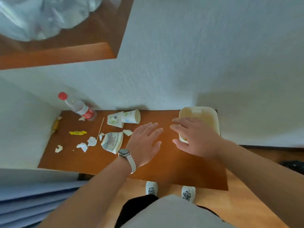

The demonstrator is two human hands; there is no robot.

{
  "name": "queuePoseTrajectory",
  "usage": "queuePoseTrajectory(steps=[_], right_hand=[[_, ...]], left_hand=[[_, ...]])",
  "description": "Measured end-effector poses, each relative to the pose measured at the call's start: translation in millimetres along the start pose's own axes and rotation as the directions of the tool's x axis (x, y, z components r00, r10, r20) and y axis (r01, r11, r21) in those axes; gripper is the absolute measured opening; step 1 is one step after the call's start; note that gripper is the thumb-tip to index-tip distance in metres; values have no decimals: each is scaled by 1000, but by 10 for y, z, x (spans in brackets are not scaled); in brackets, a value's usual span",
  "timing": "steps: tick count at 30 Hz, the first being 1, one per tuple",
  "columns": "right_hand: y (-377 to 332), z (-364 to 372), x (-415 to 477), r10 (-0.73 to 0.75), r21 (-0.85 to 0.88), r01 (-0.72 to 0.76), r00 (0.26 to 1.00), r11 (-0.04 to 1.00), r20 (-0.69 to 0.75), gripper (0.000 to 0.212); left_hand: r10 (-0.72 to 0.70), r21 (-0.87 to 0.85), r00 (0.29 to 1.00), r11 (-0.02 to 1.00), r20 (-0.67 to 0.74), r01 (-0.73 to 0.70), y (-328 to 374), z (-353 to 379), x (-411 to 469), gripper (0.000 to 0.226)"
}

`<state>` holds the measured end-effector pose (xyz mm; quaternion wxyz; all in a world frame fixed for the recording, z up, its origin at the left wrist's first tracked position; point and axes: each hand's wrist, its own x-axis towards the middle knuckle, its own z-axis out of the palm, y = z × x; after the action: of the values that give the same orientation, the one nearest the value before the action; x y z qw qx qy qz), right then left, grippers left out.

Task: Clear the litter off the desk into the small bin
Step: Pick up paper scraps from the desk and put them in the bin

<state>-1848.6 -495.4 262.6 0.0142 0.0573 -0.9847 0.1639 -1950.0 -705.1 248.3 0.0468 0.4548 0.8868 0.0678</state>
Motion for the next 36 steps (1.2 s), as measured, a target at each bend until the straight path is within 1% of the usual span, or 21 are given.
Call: queuePoseTrajectory(steps=[2,4,7,9,12,17,20,23,26,28,30,32,36], right_hand=[[-96,60,148,-101,-34,102,994,994,35,47],[-219,120,299,-169,-55,173,983,983,69,48],[-410,248,490,-225,-74,233,969,970,101,48],[-523,362,595,-251,-88,263,960,961,128,47],[-676,539,751,-259,-123,283,949,951,177,45],[-915,866,981,-195,-141,235,948,962,253,43],[-1001,1061,1095,-115,-148,159,957,976,265,42],[-1030,1280,1210,-44,-159,92,958,983,283,40],[-1027,1495,1335,46,-175,10,949,984,313,42],[-1033,1608,1433,101,-178,-45,943,983,318,43],[-1047,1690,1554,122,-176,-70,944,982,306,44],[-1050,1758,1698,128,-178,-79,950,981,283,44],[-1020,1907,1933,122,-191,-70,954,979,274,46]], left_hand=[[-67,13,998,998,3,67,-123,6,-192,43],[-122,18,992,992,16,122,-273,21,-388,43],[-231,24,972,973,40,230,-472,65,-659,44],[-337,7,937,941,90,338,-616,120,-813,46],[-426,12,890,903,159,430,-856,222,-1015,47],[-465,-43,851,871,245,489,-1222,443,-1307,46],[-423,-79,868,887,260,455,-1393,604,-1342,44],[-335,-139,916,919,223,369,-1468,758,-1294,40],[-258,-177,943,939,212,296,-1497,909,-1201,38],[-185,-192,967,957,177,218,-1501,1000,-1140,38],[-142,-228,982,959,128,169,-1507,1085,-1094,38],[-132,-250,985,955,114,157,-1527,1140,-1058,38],[-116,-239,991,963,64,128,-1585,1215,-1030,31]])
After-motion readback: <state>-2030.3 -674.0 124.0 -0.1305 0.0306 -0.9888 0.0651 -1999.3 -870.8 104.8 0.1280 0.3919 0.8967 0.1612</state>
